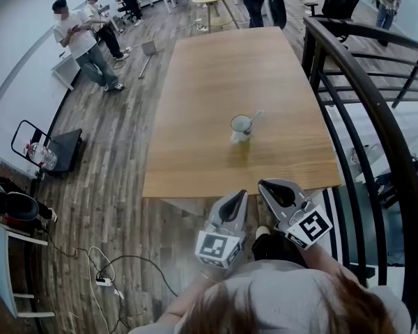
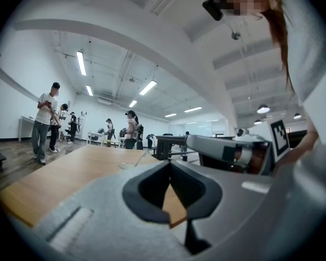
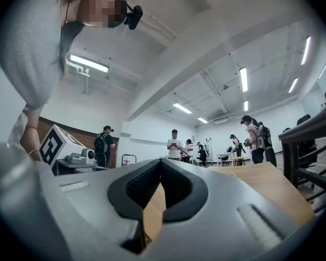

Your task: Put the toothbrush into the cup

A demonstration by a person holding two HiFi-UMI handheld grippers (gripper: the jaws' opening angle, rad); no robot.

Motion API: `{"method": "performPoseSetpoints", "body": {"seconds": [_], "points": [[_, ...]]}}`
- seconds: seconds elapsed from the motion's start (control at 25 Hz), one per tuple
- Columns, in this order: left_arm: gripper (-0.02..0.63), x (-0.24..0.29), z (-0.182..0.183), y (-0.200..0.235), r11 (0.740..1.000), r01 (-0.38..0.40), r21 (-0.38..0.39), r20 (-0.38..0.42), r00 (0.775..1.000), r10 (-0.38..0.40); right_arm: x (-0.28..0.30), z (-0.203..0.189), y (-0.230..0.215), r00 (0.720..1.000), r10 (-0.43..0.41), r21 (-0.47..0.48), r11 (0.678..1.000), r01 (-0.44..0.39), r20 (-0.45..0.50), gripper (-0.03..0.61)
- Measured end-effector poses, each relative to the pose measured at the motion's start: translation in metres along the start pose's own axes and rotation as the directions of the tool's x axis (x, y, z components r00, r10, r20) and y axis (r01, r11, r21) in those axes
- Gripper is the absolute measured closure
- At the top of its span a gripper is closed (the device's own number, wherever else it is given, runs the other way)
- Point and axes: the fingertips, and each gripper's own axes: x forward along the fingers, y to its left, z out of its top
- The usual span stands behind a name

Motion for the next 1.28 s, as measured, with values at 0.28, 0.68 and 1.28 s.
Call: {"method": "performPoseSetpoints", "body": {"seconds": [0.28,0.68,1.28], "points": [[0.614,-0.064,-0.009,-0.03,1.0,0.026,-0.017,-0.005,1.0,-0.026,-0.034,0.004,0.075,1.0,-0.018,-0.002,1.0,0.018,-0.003,0.577],[0.614,-0.101,-0.002,-0.059,0.998,0.068,-0.007,0.016,0.998,-0.068,-0.066,0.026,0.114,0.997,-0.075,-0.006,0.997,0.075,0.032,0.577],[0.613,-0.119,-0.005,-0.08,0.998,0.069,-0.01,0.024,0.997,-0.069,-0.085,0.022,0.146,1.0,-0.019,0.007,1.0,0.019,0.014,0.575]]}}
